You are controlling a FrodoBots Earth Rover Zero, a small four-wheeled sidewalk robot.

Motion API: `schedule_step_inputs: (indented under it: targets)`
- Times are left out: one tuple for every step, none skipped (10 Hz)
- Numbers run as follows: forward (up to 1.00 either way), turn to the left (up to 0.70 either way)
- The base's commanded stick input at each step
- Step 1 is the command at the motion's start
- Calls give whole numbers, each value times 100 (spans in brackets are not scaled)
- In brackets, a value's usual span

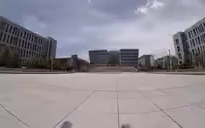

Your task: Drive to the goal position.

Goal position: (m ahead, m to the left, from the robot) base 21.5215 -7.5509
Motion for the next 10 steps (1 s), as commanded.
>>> schedule_step_inputs:
  targets:
    - [70, 0]
    - [70, 0]
    - [70, 0]
    - [70, 0]
    - [70, 0]
    - [70, 0]
    - [70, 0]
    - [70, 0]
    - [70, 0]
    - [70, 0]
